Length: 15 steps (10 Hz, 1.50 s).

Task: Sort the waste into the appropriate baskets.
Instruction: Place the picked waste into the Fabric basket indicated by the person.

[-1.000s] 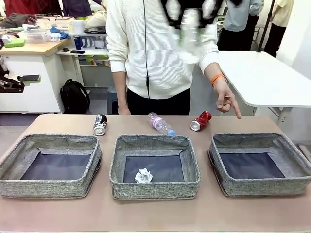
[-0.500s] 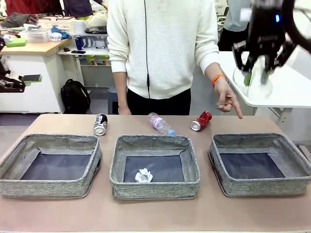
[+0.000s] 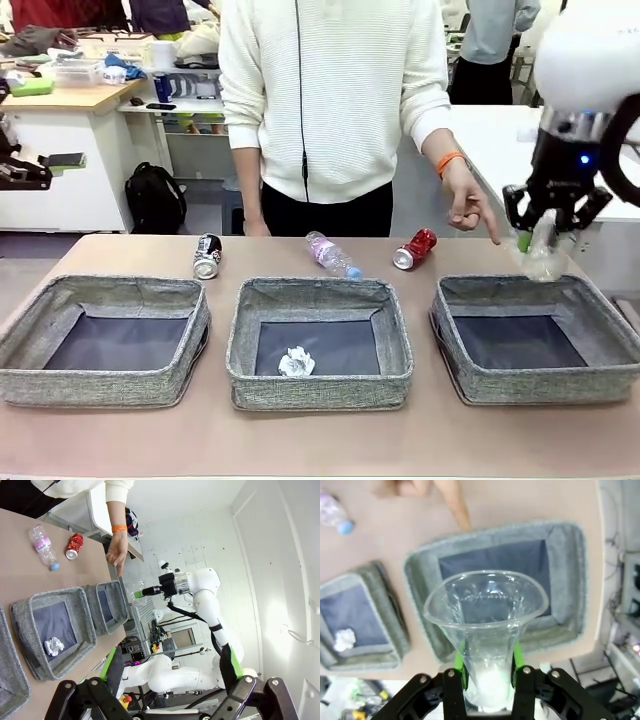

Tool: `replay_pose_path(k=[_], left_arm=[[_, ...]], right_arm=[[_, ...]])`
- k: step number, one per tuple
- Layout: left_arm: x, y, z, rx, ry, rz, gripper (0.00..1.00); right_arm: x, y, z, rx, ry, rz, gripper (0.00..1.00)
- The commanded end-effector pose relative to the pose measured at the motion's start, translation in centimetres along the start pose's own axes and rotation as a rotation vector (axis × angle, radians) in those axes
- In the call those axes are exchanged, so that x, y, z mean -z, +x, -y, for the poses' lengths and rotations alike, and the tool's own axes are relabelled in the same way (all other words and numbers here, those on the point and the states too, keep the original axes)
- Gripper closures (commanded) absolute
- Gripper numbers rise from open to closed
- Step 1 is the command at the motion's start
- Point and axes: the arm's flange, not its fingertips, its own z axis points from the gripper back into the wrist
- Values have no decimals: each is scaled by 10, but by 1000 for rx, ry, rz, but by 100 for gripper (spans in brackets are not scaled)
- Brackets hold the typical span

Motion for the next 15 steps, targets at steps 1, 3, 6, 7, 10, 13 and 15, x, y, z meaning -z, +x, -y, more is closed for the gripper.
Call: replay_pose_path(k=[1,3,6,7,10,13,15], left_arm=[[-1,-2,2,3,-2,-10,0],[-1,-2,2,3,-2,-10,0],[-1,-2,2,3,-2,-10,0],[-1,-2,2,3,-2,-10,0],[-1,-2,2,3,-2,-10,0],[-1,-2,2,3,-2,-10,0],[-1,-2,2,3,-2,-10,0]], right_arm=[[16,8,13,5,34,-48,61],[30,8,22,22,46,-69,61],[32,6,22,14,52,-82,61],[30,6,22,9,50,-85,61],[31,4,20,0,71,-76,0],[31,4,20,-5,83,-80,0],[30,4,20,-9,120,-82,0]])
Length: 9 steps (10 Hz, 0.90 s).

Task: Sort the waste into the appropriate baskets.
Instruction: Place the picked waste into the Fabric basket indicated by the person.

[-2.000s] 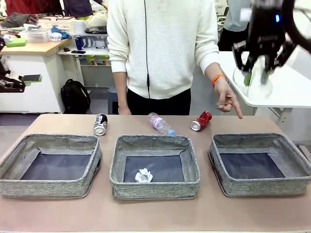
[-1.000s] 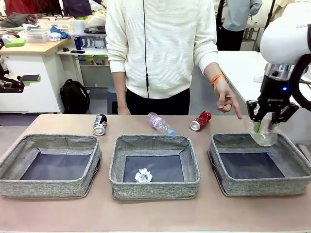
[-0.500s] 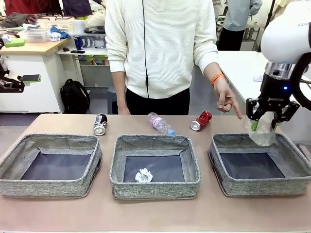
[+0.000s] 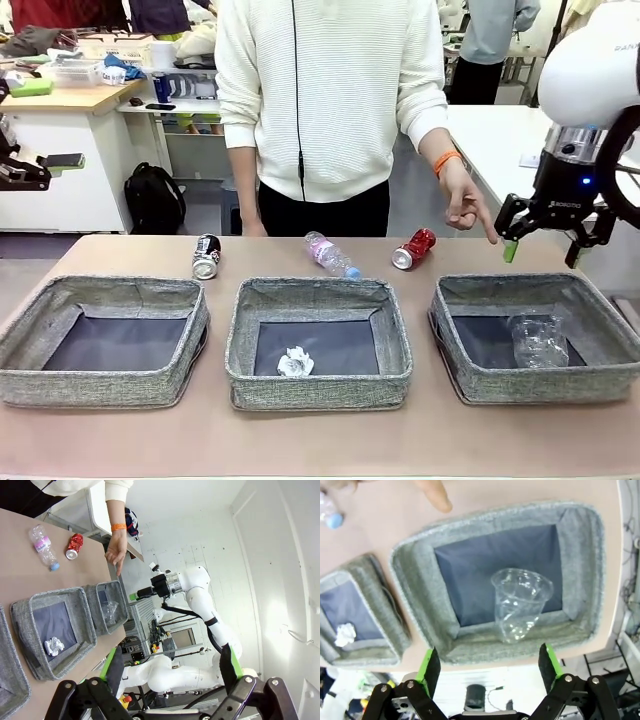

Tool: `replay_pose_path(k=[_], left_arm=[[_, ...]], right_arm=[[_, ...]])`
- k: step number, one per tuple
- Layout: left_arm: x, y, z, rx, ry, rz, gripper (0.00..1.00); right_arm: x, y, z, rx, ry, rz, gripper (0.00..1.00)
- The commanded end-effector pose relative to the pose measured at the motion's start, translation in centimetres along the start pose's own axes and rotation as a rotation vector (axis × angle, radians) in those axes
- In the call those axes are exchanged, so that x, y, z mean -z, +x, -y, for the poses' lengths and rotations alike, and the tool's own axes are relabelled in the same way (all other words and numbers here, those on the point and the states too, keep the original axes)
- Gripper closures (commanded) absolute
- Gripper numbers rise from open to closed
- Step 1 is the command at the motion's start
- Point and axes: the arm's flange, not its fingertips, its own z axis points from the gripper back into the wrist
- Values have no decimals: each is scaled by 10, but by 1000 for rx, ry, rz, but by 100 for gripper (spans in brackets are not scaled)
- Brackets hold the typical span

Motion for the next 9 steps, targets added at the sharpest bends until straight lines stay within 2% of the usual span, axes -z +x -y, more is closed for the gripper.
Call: replay_pose_path(k=[1,3,4,6,7,8,9], left_arm=[[-1,-2,2,3,-2,-10,0],[-1,-2,2,3,-2,-10,0],[-1,-2,2,3,-2,-10,0],[-1,-2,2,3,-2,-10,0],[-1,-2,2,3,-2,-10,0],[-1,-2,2,3,-2,-10,0],[-1,-2,2,3,-2,-10,0]], right_arm=[[-1,-3,6,-33,89,3,0],[-15,-6,6,-26,303,20,0],[-39,-17,4,-73,466,-19,0],[-87,-34,11,-170,895,-250,0],[-96,-35,18,-207,1038,-309,0],[-94,-31,29,-238,1123,-381,0],[-83,-24,43,-240,1147,-419,0]])
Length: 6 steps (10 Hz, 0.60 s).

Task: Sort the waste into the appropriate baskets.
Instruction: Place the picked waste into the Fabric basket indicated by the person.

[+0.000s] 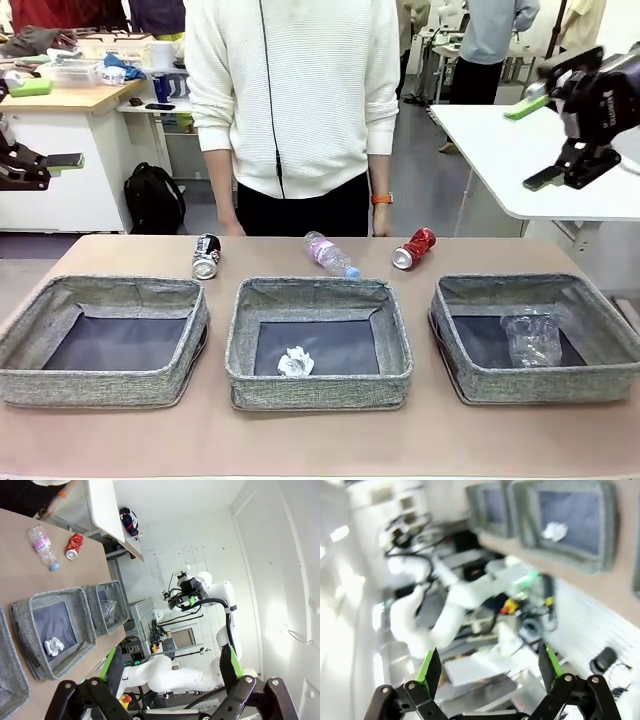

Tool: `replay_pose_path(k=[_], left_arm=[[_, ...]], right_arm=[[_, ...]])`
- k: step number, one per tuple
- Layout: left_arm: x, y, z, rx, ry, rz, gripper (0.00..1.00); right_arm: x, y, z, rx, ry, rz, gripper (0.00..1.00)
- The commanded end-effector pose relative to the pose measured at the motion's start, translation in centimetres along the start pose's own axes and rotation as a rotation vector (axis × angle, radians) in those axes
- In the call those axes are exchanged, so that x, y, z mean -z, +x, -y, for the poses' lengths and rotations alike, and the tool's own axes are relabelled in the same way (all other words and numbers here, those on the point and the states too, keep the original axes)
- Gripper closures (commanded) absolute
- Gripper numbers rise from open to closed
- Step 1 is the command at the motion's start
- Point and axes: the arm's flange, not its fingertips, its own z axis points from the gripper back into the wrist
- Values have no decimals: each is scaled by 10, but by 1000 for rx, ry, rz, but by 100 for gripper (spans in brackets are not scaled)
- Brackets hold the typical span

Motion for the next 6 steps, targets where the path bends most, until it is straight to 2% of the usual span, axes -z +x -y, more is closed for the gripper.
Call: replay_pose_path(k=[1,2,3,4,6], left_arm=[[-1,-2,2,2,-2,-10,0],[-1,-2,2,2,-2,-10,0],[-1,-2,2,2,-2,-10,0],[-1,-2,2,2,-2,-10,0],[-1,-2,2,2,-2,-10,0]], right_arm=[[-16,22,45,74,154,-90,0],[-19,26,61,92,189,-53,0],[-20,30,73,70,263,74,0],[-16,14,48,57,160,-73,0],[-16,14,48,57,160,-73,0]])
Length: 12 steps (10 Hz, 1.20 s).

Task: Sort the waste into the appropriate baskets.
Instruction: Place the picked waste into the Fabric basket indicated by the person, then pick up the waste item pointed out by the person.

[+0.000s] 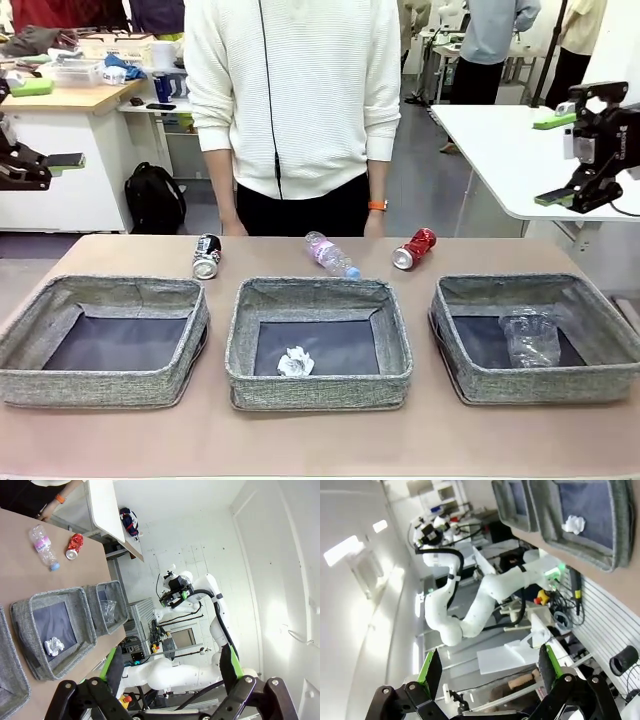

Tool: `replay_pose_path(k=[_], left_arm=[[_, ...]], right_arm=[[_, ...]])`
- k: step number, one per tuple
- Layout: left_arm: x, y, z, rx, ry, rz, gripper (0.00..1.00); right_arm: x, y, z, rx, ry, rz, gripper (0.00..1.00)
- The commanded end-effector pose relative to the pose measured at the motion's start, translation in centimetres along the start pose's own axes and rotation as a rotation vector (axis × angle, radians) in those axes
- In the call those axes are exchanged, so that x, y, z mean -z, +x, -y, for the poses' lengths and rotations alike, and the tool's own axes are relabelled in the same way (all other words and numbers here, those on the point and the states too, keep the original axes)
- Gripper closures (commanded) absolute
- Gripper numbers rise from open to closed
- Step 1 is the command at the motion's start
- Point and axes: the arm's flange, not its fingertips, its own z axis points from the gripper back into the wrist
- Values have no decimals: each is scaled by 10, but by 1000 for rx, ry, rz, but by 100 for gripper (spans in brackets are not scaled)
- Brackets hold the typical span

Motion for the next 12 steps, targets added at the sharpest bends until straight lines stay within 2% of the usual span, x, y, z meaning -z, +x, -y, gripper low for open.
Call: replay_pose_path(k=[1,12], left_arm=[[-1,-2,2,3,-2,-10,0],[-1,-2,2,3,-2,-10,0]], right_arm=[[2,-8,-11,-6,-27,-19,0],[2,-8,-11,-6,-27,-19,0]])
